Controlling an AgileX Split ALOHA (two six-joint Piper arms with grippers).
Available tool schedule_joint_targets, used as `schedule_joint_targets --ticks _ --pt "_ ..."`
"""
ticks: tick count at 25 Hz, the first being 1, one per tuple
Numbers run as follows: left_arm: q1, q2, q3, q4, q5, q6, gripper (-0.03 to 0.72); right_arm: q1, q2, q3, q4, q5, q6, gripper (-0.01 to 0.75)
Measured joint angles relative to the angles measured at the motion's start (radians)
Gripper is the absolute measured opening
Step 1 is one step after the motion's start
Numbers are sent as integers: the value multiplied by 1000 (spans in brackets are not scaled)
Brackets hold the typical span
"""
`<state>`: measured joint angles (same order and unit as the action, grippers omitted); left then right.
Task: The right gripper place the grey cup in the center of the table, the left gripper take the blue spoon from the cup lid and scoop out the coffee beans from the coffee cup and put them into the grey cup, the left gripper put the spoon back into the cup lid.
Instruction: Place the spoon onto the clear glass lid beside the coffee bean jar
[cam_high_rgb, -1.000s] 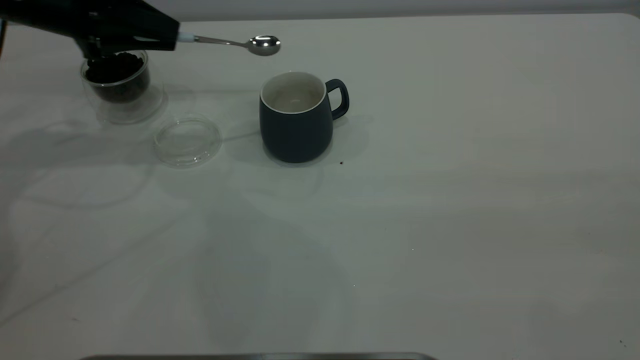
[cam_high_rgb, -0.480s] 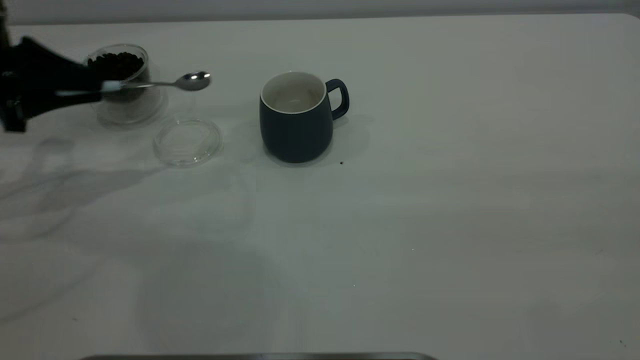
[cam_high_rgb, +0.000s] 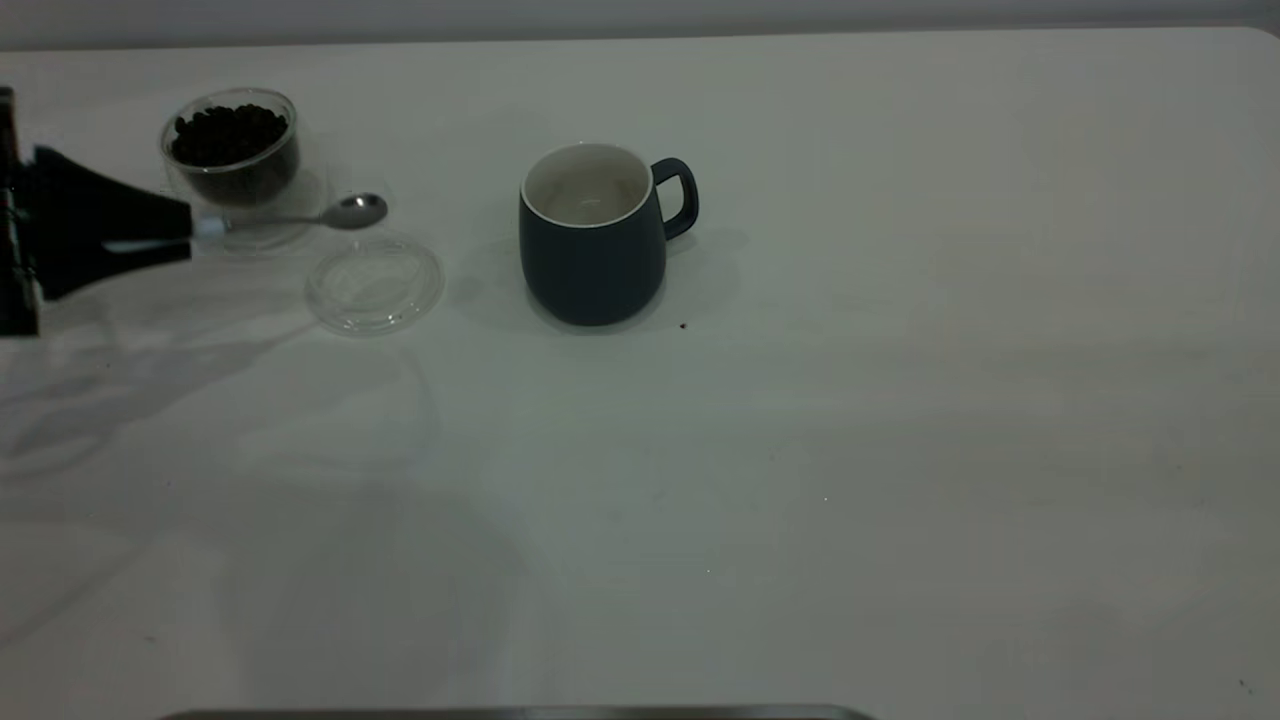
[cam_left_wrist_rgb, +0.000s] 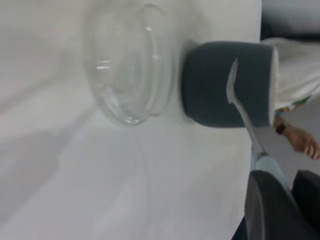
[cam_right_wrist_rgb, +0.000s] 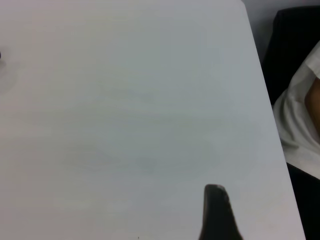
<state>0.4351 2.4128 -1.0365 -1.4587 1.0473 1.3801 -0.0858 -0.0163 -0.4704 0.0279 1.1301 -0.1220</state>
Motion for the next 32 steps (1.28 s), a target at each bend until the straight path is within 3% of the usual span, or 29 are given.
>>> schedule_joint_targets --ticks 19,32 --pt "-1 120 0 -137 -59 36 127 0 0 0 0 0 0 459" --pt "-58 151 -1 -240 -71 107 127 0 0 0 0 0 0 459"
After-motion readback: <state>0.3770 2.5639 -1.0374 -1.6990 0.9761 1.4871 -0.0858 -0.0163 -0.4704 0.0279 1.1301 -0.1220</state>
